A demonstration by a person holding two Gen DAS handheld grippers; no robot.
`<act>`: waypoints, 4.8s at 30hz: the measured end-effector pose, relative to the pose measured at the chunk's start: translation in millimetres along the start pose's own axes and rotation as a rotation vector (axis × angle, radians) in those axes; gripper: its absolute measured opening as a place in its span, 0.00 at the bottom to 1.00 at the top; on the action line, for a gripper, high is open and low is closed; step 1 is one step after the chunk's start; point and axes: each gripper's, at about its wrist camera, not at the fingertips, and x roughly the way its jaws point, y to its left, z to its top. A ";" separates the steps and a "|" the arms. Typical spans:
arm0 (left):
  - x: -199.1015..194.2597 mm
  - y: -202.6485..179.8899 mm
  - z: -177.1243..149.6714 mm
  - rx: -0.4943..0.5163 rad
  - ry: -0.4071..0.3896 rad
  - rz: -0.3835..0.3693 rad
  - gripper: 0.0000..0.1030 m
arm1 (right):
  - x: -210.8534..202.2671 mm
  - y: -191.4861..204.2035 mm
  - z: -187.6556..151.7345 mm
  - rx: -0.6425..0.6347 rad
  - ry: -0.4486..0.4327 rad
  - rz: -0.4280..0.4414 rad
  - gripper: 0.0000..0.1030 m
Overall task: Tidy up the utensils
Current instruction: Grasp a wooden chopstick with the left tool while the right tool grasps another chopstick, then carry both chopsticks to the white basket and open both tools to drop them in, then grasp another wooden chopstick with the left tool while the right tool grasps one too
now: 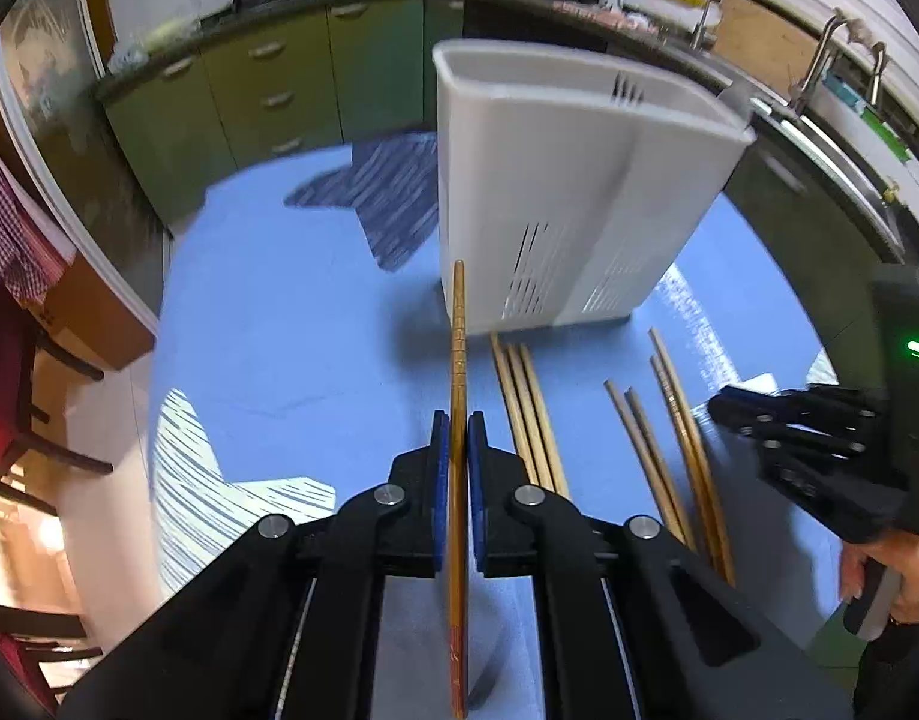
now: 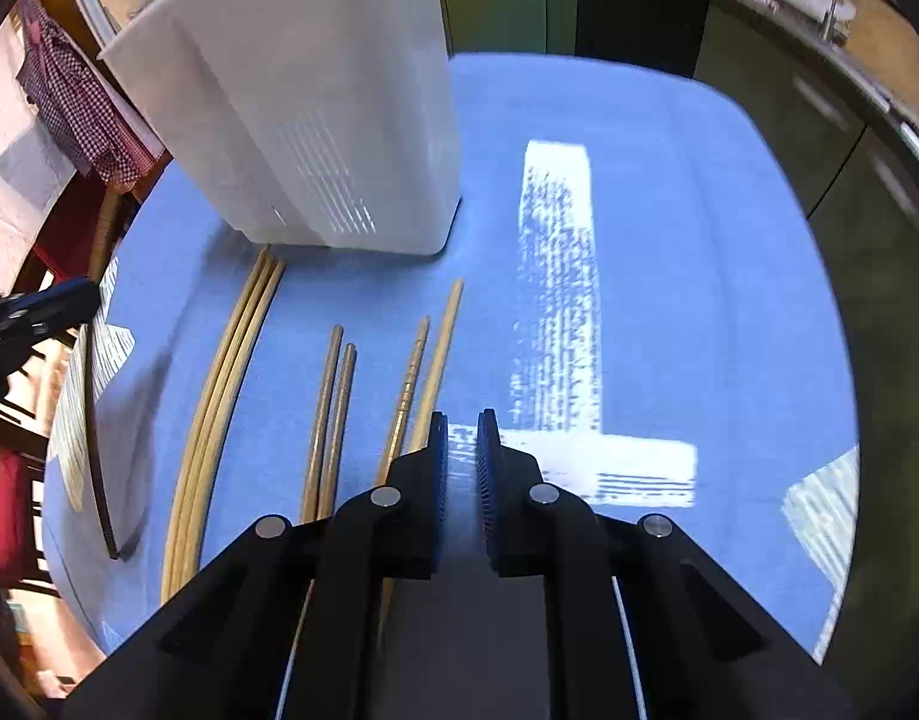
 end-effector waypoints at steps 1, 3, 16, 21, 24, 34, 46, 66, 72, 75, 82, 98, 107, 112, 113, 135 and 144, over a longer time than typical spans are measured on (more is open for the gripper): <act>-4.7 -0.7 0.4 0.004 -0.013 -0.003 0.06 | 2.2 0.6 1.9 0.003 0.005 -0.001 0.11; -13.5 -3.9 -2.2 0.010 -0.030 -0.009 0.06 | 6.4 2.9 4.7 0.008 0.020 0.006 0.11; -39.5 -1.4 -9.9 0.029 -0.099 -0.034 0.06 | 14.6 19.4 12.8 0.004 0.061 -0.017 0.11; -44.0 0.7 -12.5 0.030 -0.107 -0.042 0.06 | 23.3 29.0 17.6 -0.009 0.091 -0.044 0.11; -46.1 1.1 -13.8 0.034 -0.112 -0.045 0.06 | 29.9 36.1 23.0 -0.019 0.093 -0.072 0.11; -55.7 4.9 -15.6 0.041 -0.129 -0.045 0.06 | 2.1 42.6 17.7 -0.001 0.011 -0.006 0.07; -79.5 0.6 -17.8 0.067 -0.171 -0.057 0.06 | -122.7 51.0 -17.0 -0.049 -0.252 0.093 0.07; -129.4 -9.5 18.5 0.104 -0.248 -0.057 0.06 | -227.9 44.8 3.3 -0.106 -0.433 0.129 0.06; -174.1 -13.0 61.0 0.098 -0.373 -0.045 0.06 | -274.3 47.3 43.3 -0.104 -0.513 0.145 0.07; -196.3 -15.4 84.6 0.090 -0.459 -0.048 0.06 | -290.0 45.5 58.3 -0.104 -0.537 0.141 0.07; -179.2 -26.9 130.8 0.067 -0.533 -0.025 0.06 | -303.1 40.2 79.3 -0.100 -0.556 0.138 0.06; -96.4 -12.1 116.4 0.054 -0.364 -0.007 0.33 | -299.2 36.7 114.5 -0.052 -0.605 0.167 0.07; -124.2 -4.0 92.7 0.068 -0.380 -0.016 0.33 | -256.9 30.9 163.4 0.020 -0.593 0.119 0.07; -121.9 -0.2 89.7 0.065 -0.357 -0.018 0.33 | -223.0 35.0 174.8 0.009 -0.545 0.077 0.07; -120.4 1.2 88.8 0.062 -0.348 -0.023 0.33 | -218.7 36.2 175.4 0.004 -0.538 0.080 0.07; -0.3 -2.6 13.7 0.016 0.036 -0.069 0.33 | -191.4 18.9 37.6 -0.033 -0.447 0.062 0.26; 59.7 -15.3 3.8 -0.008 0.180 -0.032 0.18 | -97.4 -22.5 0.3 0.059 -0.248 0.052 0.26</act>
